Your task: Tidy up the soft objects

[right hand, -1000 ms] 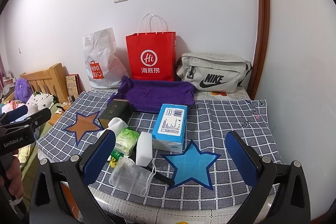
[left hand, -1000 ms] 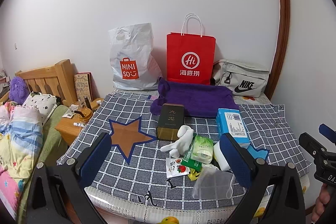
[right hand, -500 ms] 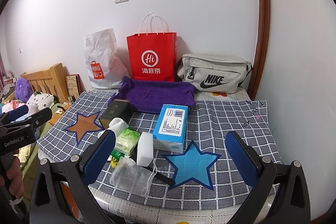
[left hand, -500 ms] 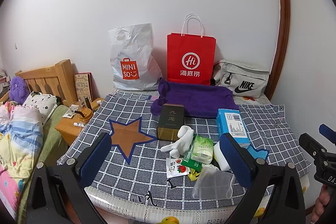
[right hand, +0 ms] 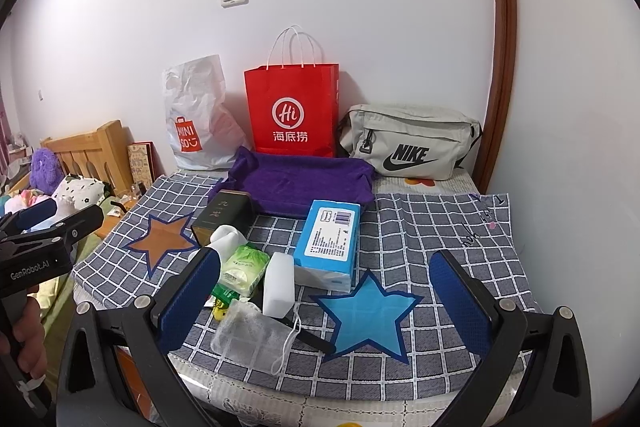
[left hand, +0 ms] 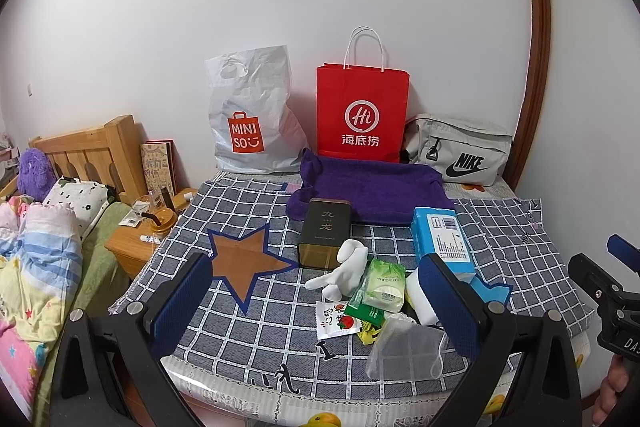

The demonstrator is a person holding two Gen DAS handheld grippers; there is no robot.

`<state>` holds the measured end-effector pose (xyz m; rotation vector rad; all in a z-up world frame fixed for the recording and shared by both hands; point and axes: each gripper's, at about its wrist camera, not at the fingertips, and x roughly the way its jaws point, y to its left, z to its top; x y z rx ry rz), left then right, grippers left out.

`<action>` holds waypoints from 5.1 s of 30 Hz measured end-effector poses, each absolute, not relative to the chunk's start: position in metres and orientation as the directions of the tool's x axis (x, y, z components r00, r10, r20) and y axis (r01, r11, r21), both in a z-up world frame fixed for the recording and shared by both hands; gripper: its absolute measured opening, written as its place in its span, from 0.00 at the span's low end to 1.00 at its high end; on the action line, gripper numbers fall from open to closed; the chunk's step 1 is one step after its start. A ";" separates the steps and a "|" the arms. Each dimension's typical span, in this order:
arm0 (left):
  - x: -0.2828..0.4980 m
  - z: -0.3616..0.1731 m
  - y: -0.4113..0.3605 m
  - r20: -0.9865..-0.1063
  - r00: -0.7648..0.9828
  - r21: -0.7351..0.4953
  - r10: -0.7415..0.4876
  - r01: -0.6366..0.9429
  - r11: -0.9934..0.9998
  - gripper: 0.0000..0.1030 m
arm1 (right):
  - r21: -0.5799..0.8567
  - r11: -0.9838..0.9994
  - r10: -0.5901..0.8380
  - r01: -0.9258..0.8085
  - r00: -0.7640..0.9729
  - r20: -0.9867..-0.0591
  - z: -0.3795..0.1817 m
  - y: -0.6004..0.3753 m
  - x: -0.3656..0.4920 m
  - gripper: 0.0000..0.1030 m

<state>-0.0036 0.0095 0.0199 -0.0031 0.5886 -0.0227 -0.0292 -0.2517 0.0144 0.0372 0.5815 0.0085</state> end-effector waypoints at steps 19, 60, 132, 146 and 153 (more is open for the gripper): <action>0.069 -0.067 0.016 -0.703 0.711 -0.006 -0.002 -0.003 1.000 0.94 | 0.112 0.990 0.139 -0.087 0.733 -0.665 -0.062 -0.250 0.031 0.98; 0.166 -0.163 -0.016 -0.804 0.528 -0.156 -0.271 0.253 0.955 0.40 | 0.152 0.973 0.225 -0.171 0.591 -0.775 -0.133 -0.262 0.083 0.31; 0.369 -0.077 -0.012 -0.760 0.622 -0.154 -0.189 0.111 0.982 0.09 | 0.096 0.986 0.163 -0.138 0.643 -0.748 -0.110 -0.296 0.330 0.30; 0.440 -0.128 -0.029 -0.817 0.517 -0.240 -0.255 0.096 0.966 0.09 | 0.132 0.974 0.210 -0.185 0.514 -0.832 -0.167 -0.297 0.396 0.31; 0.452 -0.147 -0.033 -0.855 0.472 -0.197 -0.215 0.087 0.976 0.12 | 0.169 0.972 0.228 -0.166 0.465 -0.855 -0.187 -0.302 0.407 0.32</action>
